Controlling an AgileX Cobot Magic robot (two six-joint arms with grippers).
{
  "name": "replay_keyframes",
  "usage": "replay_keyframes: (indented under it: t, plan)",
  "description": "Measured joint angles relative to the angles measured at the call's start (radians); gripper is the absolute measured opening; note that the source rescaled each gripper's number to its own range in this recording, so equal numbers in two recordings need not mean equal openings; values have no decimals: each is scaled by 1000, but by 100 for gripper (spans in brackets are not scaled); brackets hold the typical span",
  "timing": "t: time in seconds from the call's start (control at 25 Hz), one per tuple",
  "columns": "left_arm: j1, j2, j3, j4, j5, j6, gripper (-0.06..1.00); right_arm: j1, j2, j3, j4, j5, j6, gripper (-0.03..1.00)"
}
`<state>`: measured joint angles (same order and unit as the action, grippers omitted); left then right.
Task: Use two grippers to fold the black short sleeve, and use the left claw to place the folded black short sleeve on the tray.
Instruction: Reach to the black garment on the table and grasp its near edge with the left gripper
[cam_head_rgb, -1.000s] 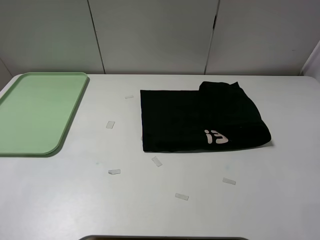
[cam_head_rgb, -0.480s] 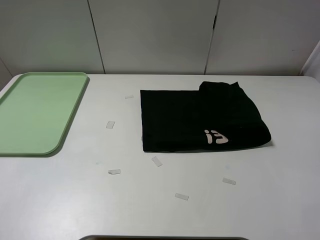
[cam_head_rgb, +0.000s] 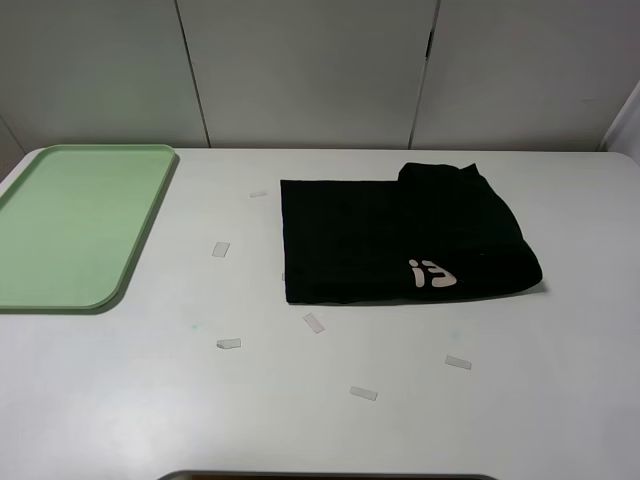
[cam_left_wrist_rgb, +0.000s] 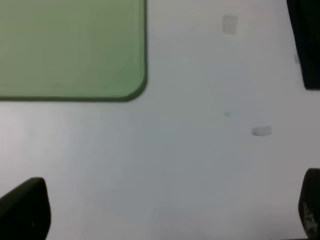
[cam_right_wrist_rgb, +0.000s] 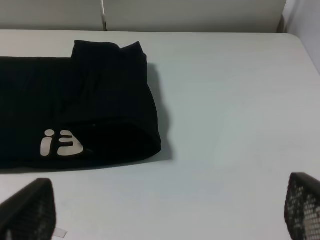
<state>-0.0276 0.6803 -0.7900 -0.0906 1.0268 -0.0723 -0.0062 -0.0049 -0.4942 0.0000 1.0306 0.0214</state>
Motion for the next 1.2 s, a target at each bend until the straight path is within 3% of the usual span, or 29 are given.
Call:
replay_keyframes:
  t: [0.24, 0.32, 0.48, 0.76, 1.0, 1.2]
  plan:
    - [0, 242, -58, -126, -119, 89, 100, 0, 0, 0, 0, 0, 0, 100]
    - [0, 365, -68, -223, -202, 162, 100, 0, 0, 0, 0, 0, 0, 100]
    - [-10, 526, -68, -342, -321, 259, 100, 0, 0, 0, 0, 0, 0, 100]
    - [-173, 802, -69, -475, -604, 318, 100, 0, 0, 0, 0, 0, 0, 100]
    - [-339, 985, -69, -581, -792, 321, 100, 0, 0, 0, 0, 0, 0, 100]
    - [-431, 1081, -69, -631, -930, 320, 100, 0, 0, 0, 0, 0, 0, 100]
